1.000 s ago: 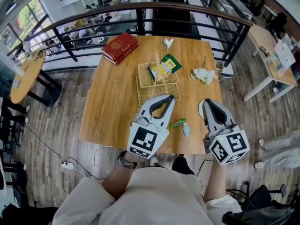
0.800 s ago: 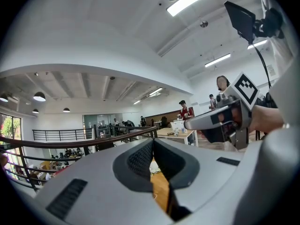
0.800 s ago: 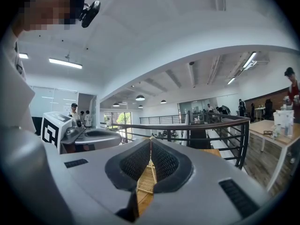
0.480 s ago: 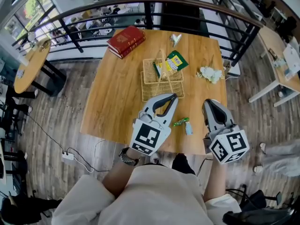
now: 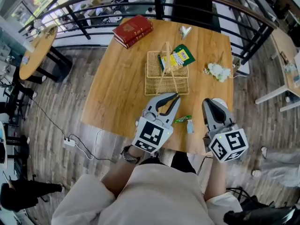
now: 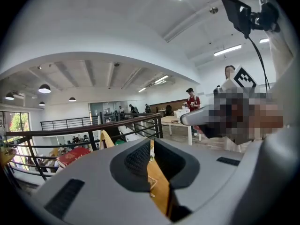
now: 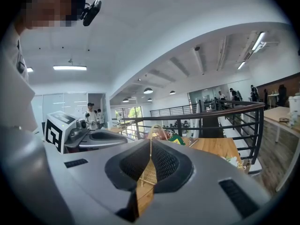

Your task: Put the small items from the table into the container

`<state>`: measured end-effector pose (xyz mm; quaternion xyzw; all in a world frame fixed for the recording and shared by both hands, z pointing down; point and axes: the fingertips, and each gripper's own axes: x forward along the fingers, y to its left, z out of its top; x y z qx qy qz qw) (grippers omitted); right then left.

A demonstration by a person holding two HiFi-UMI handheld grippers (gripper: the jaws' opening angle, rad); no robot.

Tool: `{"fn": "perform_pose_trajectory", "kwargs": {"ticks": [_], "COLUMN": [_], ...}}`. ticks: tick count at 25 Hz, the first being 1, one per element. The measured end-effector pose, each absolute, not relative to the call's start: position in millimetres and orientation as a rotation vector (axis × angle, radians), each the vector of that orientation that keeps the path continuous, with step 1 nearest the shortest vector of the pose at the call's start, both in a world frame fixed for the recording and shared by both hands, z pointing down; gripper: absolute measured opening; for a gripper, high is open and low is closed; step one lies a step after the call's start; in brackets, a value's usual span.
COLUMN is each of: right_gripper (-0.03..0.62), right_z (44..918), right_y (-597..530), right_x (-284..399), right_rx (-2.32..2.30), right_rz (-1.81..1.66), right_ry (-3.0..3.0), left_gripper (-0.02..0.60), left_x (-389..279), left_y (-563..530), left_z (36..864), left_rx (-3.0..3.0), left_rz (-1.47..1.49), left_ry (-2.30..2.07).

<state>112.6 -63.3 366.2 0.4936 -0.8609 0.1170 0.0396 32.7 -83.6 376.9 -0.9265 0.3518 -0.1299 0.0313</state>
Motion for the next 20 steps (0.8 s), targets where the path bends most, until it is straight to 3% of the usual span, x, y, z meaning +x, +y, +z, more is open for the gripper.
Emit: {"fn": "perform_pose_trajectory", "kwargs": {"ticks": [20], "right_gripper": [0.02], "right_z": [499.0], "right_y": [-85.4], "right_x": [113.5], "right_rx": [1.233], "right_rz": [0.669], "right_ry": [-2.588], "left_gripper": [0.092], "left_x": [53.2], "left_y": [-78.5], "left_z": [562.5], "left_rx": [-2.975], "left_rz": [-1.0], "left_ry": [1.075]}}
